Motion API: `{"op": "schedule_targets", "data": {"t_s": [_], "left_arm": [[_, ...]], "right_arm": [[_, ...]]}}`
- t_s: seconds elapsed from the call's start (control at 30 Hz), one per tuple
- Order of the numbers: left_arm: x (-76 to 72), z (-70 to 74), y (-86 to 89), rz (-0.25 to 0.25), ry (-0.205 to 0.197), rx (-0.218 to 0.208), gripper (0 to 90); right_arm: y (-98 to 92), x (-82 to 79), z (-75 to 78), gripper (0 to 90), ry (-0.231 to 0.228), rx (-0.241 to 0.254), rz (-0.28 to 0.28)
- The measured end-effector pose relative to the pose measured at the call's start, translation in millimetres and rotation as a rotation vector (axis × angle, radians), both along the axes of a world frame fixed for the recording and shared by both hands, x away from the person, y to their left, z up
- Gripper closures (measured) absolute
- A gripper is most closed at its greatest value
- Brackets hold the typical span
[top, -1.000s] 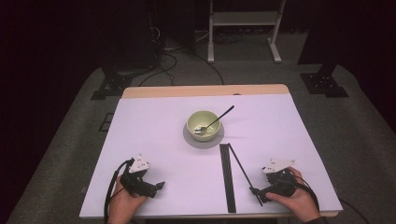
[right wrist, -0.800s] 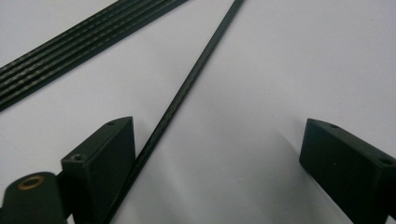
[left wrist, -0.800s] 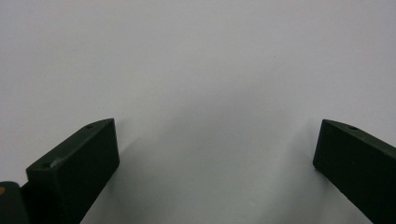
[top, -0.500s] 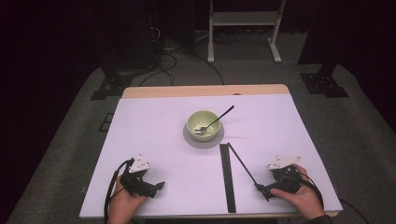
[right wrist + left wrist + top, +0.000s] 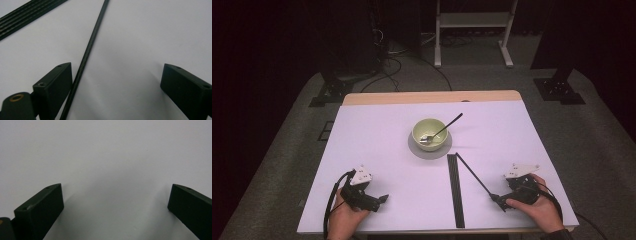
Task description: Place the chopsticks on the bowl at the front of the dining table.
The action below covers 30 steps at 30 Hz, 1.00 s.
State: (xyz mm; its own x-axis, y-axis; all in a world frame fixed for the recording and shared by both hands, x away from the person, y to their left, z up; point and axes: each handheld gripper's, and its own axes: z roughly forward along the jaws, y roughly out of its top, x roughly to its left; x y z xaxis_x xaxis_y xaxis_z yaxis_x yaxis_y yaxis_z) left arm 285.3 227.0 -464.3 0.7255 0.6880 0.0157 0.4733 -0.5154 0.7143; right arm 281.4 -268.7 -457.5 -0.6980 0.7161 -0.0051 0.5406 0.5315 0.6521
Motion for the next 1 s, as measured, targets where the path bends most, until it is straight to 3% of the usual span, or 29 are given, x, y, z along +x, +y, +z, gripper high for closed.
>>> {"op": "schedule_targets", "data": {"t_s": [1.0], "left_arm": [[0.0,0.0,0.0,0.0,0.0,0.0,0.0]], "right_arm": [[-36.1,15.1,0.7,9.3,0.006,0.003,-0.102]]}}
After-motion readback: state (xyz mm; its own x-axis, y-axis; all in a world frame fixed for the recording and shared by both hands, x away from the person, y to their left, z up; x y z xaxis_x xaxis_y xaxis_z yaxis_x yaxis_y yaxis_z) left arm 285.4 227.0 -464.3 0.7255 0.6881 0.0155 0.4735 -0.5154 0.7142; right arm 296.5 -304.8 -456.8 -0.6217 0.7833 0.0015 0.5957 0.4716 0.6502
